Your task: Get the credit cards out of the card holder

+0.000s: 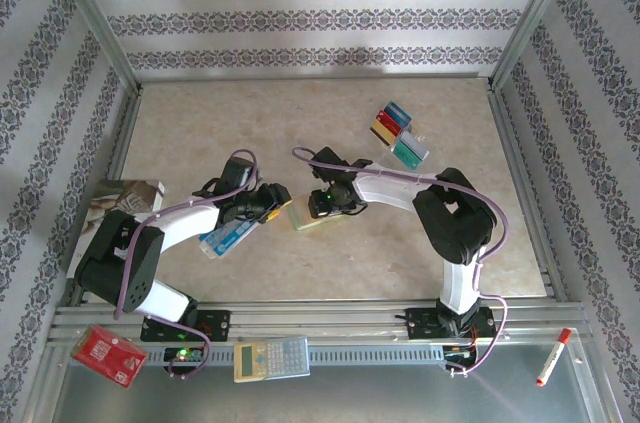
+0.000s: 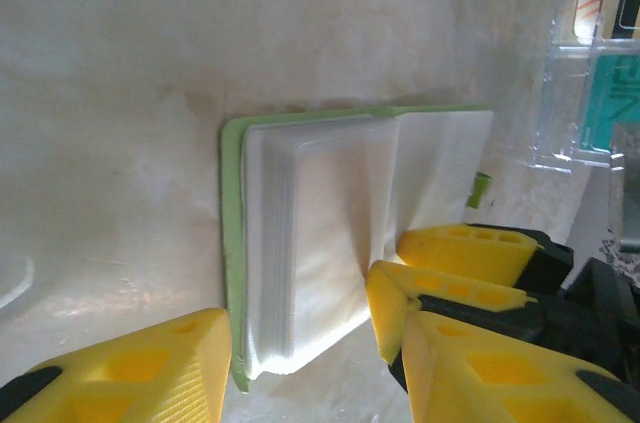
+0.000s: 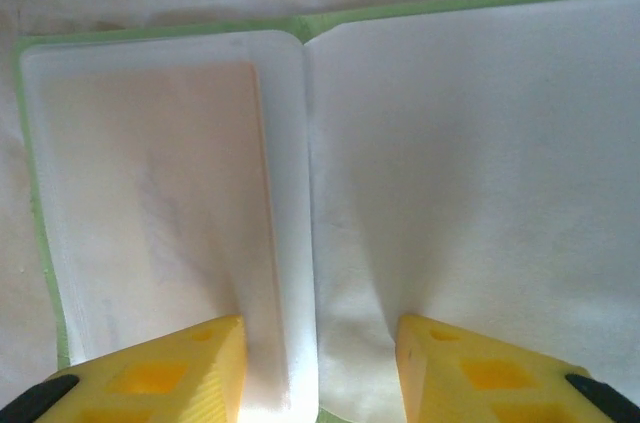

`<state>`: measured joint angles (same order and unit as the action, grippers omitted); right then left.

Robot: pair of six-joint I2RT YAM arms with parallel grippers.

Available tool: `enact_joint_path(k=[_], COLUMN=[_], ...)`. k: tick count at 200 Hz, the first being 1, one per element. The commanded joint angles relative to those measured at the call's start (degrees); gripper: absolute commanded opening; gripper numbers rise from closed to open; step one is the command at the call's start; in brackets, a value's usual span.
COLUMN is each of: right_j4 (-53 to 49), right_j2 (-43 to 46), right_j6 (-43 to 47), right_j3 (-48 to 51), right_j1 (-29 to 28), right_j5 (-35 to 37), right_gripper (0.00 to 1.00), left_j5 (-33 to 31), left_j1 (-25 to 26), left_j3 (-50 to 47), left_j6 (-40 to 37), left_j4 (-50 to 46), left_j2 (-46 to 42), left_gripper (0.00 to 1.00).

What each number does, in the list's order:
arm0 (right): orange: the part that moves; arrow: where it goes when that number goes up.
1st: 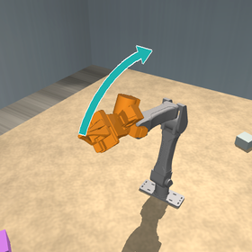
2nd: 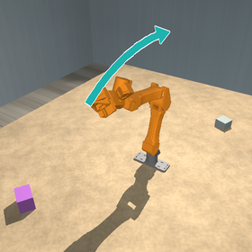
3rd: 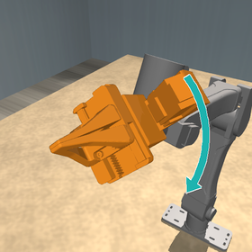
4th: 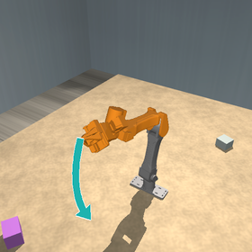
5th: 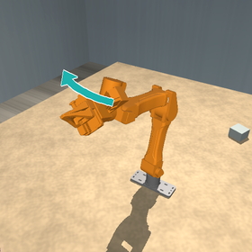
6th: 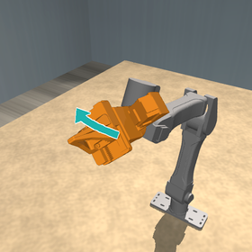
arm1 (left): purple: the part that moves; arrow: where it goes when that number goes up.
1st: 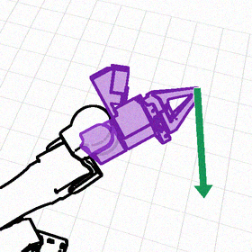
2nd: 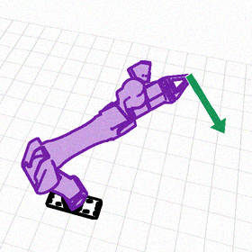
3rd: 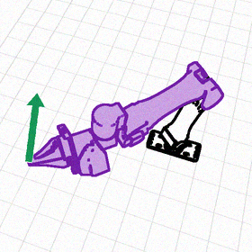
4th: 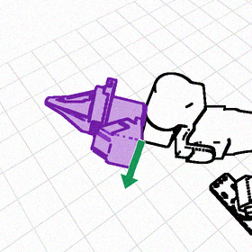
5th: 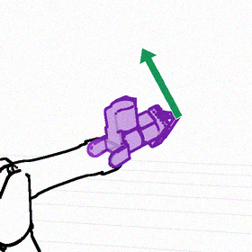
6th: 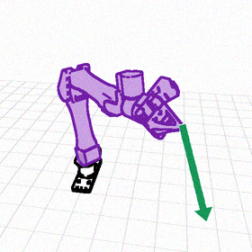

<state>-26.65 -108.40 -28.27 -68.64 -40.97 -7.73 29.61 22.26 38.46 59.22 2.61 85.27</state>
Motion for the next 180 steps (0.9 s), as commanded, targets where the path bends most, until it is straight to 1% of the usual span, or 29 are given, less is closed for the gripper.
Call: enact_joint_path(k=[1, 18, 37, 77, 127, 138, 167, 180], right_j4=[-1.6, -1.4, -0.8, 0.7, 1.6, 1.6, 1.9, 1.9], right_j2=[-1.7, -2.0, -2.3, -2.1, -1.6, -1.5, -1.4, -1.5], right_j6=[0.2, -0.4, -1.0, -1.9, -2.2, -2.1, -2.2, -2.3], right_j3=[-0.3, 0.4, 1.3, 2.9, 3.9, 4.1, 4.2, 4.1], right_j1=[0.7, 1.1, 1.7, 2.7, 3.3, 3.4, 3.4, 3.4], right_j5=[-1.4, -1.5, -1.9, -3.2, -4.0, -4.1, -4.2, -4.3], right_gripper=[0.42, 0.38, 0.34, 0.33, 0.31, 0.31, 0.31, 0.31], left_j5=[3.3, 4.2, 3.8, 3.7, 4.3, 2.7, -4.7, -5.1], left_j1=[0.2, 1.1, 2.0, 3.1, 3.5, 3.5, 3.4, 3.4], left_j3=[1.8, 2.8, 3.3, 4.3, 6.1, 6.2, 5.0, 4.1], left_j6=[0.1, 0.3, 0.9, 1.6, 1.4, 1.0, -1.3, -1.7], left_j4=[3.0, 3.8, 4.8, 6.1, 6.8, 5.0, -2.6, -2.6], left_j2=[2.0, 3.5, 5.0, 7.8, 9.8, 8.8, 4.0, 2.4], left_gripper=[0.49, 0.45, 0.41, 0.35, 0.32, 0.31, 0.32, 0.32])
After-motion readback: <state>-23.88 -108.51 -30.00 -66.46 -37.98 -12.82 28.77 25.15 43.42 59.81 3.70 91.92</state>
